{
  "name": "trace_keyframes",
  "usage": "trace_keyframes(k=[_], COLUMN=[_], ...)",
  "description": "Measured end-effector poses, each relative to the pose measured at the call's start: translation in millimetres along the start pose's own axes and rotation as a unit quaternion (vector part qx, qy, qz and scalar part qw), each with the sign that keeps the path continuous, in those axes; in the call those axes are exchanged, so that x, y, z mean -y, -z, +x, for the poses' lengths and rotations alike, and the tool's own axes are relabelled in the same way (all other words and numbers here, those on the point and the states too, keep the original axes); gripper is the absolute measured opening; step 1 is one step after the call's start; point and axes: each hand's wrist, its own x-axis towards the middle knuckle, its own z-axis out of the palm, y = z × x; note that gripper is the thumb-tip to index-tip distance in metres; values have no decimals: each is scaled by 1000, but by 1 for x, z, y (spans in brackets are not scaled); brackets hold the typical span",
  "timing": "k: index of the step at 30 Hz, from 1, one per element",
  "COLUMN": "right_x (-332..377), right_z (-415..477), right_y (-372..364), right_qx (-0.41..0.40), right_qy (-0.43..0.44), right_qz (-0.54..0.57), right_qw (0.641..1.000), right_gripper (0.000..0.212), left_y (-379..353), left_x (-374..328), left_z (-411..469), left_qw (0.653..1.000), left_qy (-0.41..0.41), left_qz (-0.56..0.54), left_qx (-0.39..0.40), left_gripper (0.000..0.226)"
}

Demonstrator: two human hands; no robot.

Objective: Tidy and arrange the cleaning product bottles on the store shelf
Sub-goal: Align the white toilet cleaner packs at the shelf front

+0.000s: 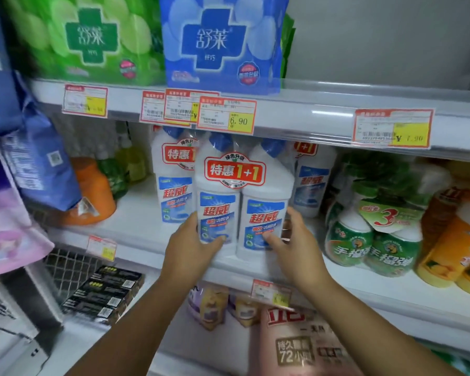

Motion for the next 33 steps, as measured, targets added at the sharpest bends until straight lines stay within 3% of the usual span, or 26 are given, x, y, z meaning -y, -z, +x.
trace_keyframes(k=[7,16,23,33], right_x=[-20,-36,-44,-52], right_z=[19,-2,14,30], right_y=[39,35,25,21], right_qx=[-51,-80,-4,3], right_qy=[-41,35,5,2], right_qz=[-46,-105,-124,-105], right_qw=[997,991,992,994], right_gripper=[42,59,70,70], left_y=[-53,-94,-108,-120], left_x=[-36,-48,-54,-51], left_z=[18,48,60,82], left_qw=[998,997,997,996], left_qy=[-11,-1,-10,-30], left_qz=[-40,-62,-70,-70], left_qx=[36,40,42,55], left_gripper=[51,42,43,55])
